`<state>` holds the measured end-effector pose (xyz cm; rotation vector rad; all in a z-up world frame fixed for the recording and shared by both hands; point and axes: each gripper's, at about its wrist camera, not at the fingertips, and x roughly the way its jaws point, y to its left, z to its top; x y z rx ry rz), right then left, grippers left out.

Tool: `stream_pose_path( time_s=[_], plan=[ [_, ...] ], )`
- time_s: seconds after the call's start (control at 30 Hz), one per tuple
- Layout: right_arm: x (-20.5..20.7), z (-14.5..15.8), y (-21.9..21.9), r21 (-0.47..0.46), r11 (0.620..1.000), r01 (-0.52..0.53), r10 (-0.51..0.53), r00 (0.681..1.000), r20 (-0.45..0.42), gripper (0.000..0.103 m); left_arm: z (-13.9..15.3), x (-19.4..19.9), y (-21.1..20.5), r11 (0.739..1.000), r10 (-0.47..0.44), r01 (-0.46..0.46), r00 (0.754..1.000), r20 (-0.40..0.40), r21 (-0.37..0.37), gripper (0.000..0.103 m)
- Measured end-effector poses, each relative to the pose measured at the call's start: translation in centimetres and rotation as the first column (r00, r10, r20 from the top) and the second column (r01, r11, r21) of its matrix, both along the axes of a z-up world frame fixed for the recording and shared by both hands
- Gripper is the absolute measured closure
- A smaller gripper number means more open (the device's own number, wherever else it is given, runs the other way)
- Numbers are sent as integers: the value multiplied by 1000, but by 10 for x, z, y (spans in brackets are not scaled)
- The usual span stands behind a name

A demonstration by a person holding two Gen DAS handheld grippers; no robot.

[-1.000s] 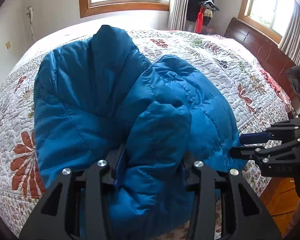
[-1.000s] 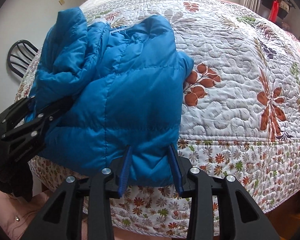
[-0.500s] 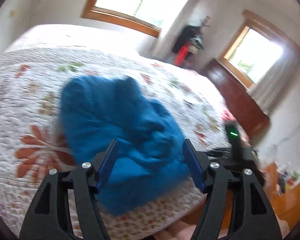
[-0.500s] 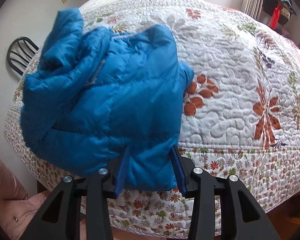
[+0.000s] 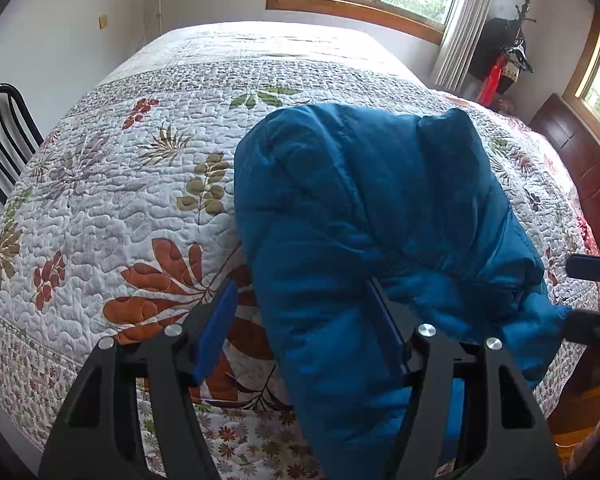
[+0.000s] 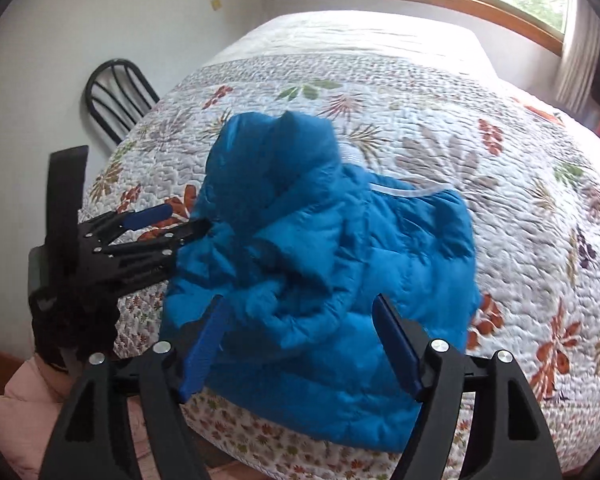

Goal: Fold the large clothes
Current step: 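Press the folded jacket bundle down with both grippers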

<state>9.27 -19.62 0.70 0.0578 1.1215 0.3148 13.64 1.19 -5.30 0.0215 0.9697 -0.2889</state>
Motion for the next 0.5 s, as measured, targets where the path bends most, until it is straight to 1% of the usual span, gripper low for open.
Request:
stream_pose_path(
  time_s=[0.13, 0.23, 0.3, 0.43, 0.5],
  plan=[
    [23, -29, 5, 30, 1000, 6, -3, 995, -97, 28, 2, 3, -2, 1000, 5, -5, 1000, -11, -12, 39],
    [30, -50, 4, 28, 999, 15, -11, 990, -138, 27, 1, 3, -3, 1000, 7, -7, 1000, -15, -21, 38],
    [36, -63, 2, 62, 998, 13, -2, 986, -166, 25, 0, 4, -4, 1000, 8, -8, 1000, -13, -18, 38],
    [40, -75, -2, 110, 994, 7, 12, 985, -170, 26, -3, 6, -5, 1000, 9, -10, 1000, -16, -22, 38],
    [39, -77, -1, 120, 993, -4, 22, 988, -150, 34, -5, 8, -5, 1000, 12, -13, 1000, -18, -23, 38]
  ],
)
